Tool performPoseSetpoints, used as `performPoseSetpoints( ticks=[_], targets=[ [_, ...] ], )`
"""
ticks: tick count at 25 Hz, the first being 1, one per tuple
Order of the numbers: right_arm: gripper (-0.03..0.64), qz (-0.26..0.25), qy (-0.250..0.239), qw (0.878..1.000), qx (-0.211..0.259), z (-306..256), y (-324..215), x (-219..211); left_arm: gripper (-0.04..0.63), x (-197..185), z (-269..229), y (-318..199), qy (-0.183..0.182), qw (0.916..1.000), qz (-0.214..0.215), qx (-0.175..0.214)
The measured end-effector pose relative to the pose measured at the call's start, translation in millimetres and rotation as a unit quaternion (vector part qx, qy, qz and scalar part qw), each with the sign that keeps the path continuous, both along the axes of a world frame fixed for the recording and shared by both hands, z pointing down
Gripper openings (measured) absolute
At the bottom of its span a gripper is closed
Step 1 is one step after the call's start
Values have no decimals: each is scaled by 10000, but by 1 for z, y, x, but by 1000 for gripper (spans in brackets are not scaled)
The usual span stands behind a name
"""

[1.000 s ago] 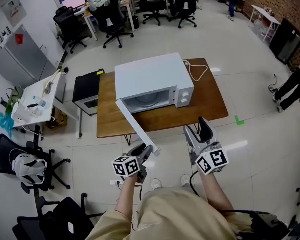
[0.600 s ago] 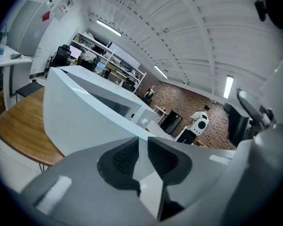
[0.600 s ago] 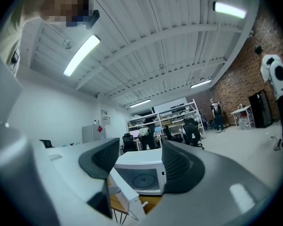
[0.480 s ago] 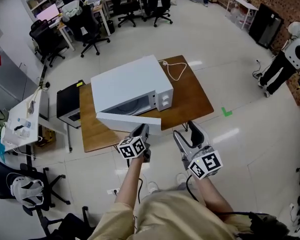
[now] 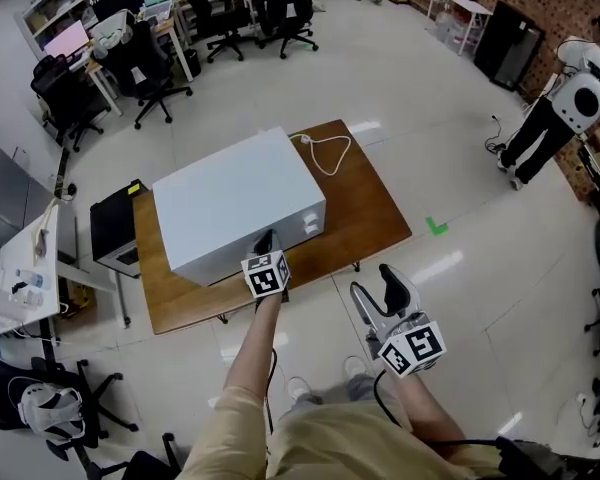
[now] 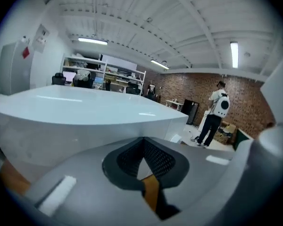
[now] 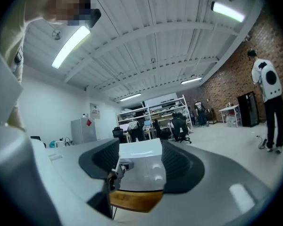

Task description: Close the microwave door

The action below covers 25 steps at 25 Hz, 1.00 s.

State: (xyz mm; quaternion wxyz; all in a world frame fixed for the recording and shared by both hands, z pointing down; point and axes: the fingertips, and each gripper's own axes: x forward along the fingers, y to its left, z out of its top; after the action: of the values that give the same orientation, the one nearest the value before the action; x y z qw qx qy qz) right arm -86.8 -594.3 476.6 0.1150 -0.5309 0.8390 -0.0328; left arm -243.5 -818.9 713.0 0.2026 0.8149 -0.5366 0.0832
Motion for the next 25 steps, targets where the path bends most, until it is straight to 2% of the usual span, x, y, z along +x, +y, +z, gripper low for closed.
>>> performPoseSetpoints(
  ticks=[2, 4, 9, 12, 15, 18, 20, 25],
  targets=[
    [272, 19, 0, 10000, -45, -4, -9, -5, 3, -3, -5, -5, -131, 9995, -240, 137],
    [272, -18, 21, 10000, -57, -4, -15, -5, 3, 1, -4, -9, -46, 9992, -367, 157],
    [272, -136, 53, 9999, -6, 21, 1, -14, 3, 9, 32, 9, -77, 10000, -24, 37],
    [272, -254, 9, 9996, 88, 24, 5, -11, 18, 16, 26, 18, 28, 9999, 58, 97],
    [272, -321, -42, 9992, 218, 23, 21, -16, 42, 11, -9, 47, 171, 9983, 130, 542],
    [272, -368, -140, 9986, 358, 36, 42, -3, 60, 17, -48, 90, 216, 9927, 172, 1178],
    [272, -418, -196, 9978, 468, 41, 53, 5, 65, 18, -80, 122, 162, 9859, 161, 1656],
    [272, -489, -297, 9966, 594, 43, 73, 14, 106, 0, -146, 212, -235, 9642, 31, 2640]
  ],
)
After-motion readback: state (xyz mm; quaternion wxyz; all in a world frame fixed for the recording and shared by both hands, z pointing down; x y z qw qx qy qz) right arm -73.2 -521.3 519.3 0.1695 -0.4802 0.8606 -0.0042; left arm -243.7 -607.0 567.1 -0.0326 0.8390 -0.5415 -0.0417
